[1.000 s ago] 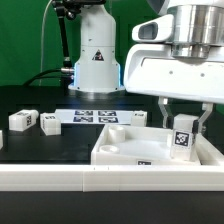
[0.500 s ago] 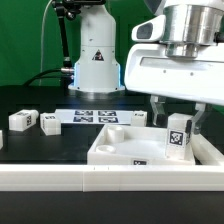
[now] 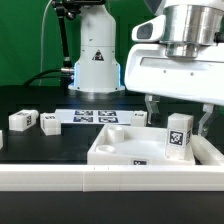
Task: Assemble one leg
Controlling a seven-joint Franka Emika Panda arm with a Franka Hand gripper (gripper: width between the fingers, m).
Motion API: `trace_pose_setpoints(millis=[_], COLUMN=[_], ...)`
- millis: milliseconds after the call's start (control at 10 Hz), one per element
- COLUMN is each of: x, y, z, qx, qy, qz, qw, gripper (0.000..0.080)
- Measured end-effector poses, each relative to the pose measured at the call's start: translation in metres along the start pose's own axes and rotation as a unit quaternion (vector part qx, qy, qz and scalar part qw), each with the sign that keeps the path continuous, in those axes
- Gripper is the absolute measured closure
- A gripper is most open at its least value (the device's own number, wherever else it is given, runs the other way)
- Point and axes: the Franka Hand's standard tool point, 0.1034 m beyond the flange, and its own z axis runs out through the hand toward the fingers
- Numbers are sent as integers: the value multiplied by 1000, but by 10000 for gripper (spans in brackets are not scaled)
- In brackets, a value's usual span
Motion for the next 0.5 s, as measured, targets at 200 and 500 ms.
trace_pose_setpoints(millis=[200,500], x=[0,0], y=[0,0], z=[0,0], qx=[0,0], qy=[0,0], qz=[0,0], qw=[1000,1000], gripper=[150,150])
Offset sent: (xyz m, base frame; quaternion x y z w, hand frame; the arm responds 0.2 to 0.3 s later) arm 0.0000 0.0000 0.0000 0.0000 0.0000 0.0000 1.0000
